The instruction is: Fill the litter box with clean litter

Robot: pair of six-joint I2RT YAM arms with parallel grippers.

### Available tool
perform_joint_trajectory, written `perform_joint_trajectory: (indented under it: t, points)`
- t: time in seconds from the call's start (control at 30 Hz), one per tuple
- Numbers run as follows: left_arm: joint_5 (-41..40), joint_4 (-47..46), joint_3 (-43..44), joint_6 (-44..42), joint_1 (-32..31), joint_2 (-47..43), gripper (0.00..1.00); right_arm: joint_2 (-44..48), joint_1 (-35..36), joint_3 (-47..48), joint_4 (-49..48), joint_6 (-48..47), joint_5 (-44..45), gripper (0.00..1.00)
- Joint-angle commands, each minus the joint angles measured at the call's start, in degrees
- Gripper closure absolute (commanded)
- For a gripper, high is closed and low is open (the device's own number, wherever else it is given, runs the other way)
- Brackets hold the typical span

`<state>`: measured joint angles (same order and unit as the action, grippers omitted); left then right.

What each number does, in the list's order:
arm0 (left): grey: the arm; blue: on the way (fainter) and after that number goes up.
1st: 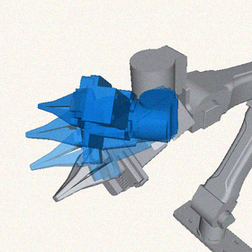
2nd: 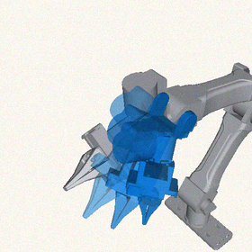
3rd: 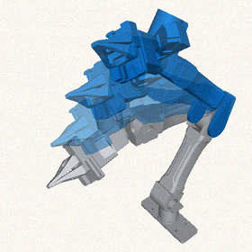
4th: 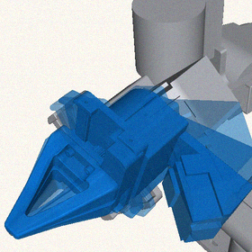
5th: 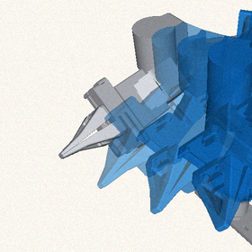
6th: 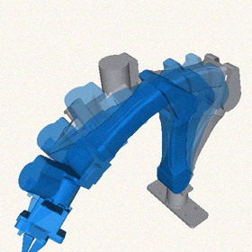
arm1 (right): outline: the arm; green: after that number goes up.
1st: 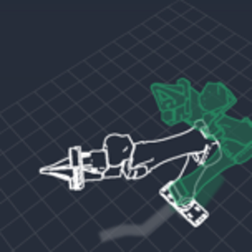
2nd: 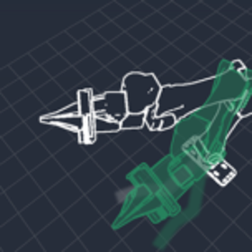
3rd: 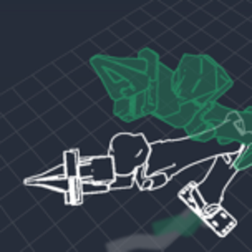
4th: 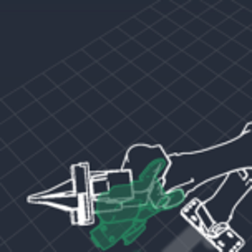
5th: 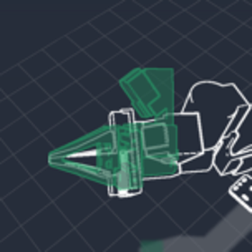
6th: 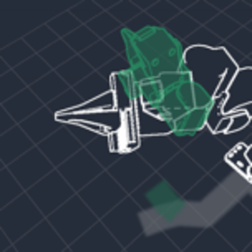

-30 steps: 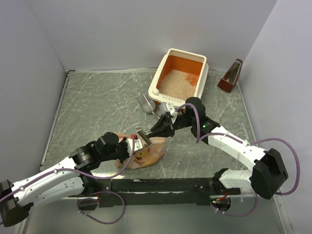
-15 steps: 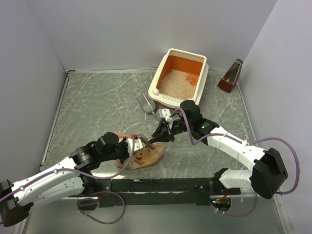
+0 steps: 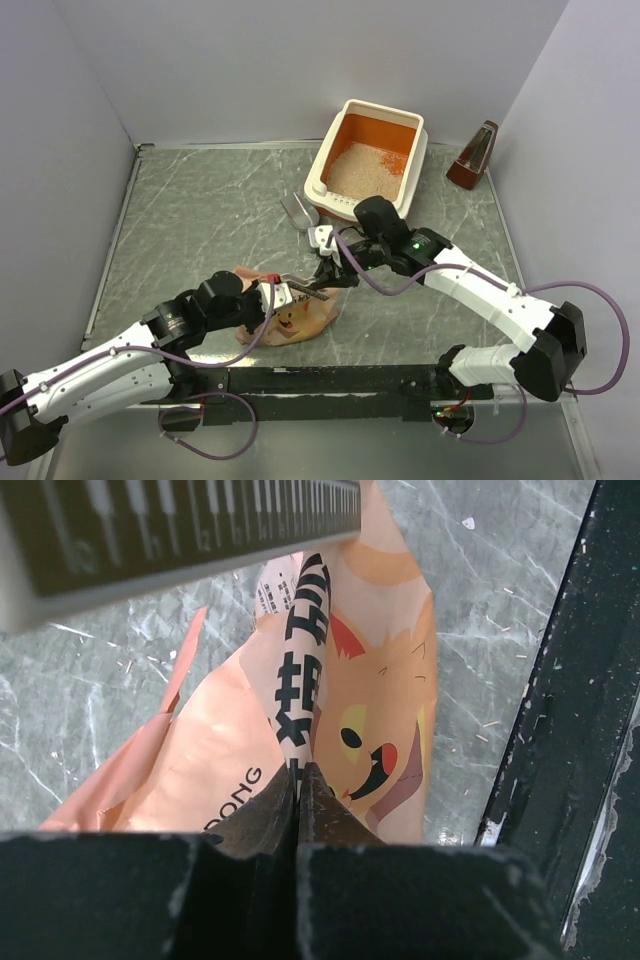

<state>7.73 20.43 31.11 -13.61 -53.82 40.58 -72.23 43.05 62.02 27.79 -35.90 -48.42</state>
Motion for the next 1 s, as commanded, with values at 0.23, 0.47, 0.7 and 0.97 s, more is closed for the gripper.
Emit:
perform_joint_trajectory:
  t: [0.23,0.47,0.7,0.97]
  points:
    - [-2.4,-3.7,1.5,1.6,-0.1,-3.0,0.93,-5.8,4.0,4.3,11.1,-5.5,7.1,1.00]
    - [-2.8,-3.8,1.4,1.5,-0.1,-3.0,0.92,-7.5,5.6,2.4,10.5,-5.0,9.7,1.00]
    - [-2.5,-3.9,1.3,1.3,-0.1,-2.5,0.92,-9.2,7.0,3.8,12.6,-5.0,13.4,1.00]
    - [-2.4,-3.6,1.2,1.5,0.0,-3.0,0.92,-10.7,8.4,3.9,14.4,-3.7,20.5,1.00]
